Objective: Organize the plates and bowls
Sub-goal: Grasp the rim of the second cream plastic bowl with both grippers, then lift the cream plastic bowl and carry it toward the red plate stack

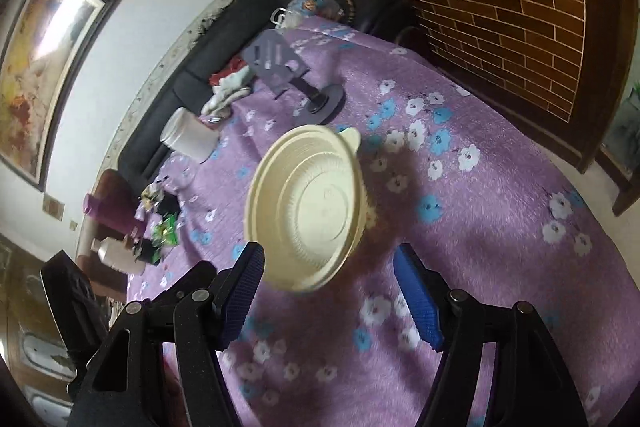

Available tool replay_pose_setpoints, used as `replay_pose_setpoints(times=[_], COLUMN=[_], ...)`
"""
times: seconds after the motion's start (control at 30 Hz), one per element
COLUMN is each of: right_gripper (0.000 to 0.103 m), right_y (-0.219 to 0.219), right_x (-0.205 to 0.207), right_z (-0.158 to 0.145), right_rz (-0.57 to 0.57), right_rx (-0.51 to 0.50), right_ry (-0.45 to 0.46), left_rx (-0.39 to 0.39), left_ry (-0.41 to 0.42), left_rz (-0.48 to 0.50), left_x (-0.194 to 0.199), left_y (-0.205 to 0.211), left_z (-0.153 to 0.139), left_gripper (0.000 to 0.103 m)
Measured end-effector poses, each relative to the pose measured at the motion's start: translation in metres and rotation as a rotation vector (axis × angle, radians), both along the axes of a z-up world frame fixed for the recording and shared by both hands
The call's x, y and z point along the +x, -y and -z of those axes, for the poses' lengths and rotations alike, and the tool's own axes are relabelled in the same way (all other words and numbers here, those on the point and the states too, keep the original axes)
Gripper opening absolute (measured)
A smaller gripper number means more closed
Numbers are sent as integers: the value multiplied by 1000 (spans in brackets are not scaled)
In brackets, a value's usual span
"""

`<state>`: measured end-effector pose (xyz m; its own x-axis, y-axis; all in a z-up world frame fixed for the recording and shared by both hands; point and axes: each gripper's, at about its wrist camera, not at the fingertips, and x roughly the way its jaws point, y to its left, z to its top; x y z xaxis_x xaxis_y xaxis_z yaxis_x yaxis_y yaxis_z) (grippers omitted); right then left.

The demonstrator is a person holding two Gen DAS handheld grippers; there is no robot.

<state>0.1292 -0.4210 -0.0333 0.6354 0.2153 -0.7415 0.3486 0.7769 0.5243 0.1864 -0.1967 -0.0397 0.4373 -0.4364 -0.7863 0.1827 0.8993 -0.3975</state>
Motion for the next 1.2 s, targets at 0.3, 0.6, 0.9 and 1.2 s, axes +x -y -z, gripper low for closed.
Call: replay_pose_setpoints(times=[0.3,0.6,0.9,1.2], right_gripper=[58,9,9,9], right_y=[8,8,-7,-30], right_x=[30,34,7,-21], right_z=[20,36,25,15], right_rz=[6,16,3,-32], right_rx=[-10,-11,-26,-31], right_ry=[-59,-87,-43,-15], left_rx=[13,156,186,229], left_ry=[-62,-33,49,122], left_rz=[-10,59,48,21], left_x=[27,25,-11,-43], left_y=[22,42,30,12], left_z=[25,35,18,4], left_gripper=[82,11,11,11])
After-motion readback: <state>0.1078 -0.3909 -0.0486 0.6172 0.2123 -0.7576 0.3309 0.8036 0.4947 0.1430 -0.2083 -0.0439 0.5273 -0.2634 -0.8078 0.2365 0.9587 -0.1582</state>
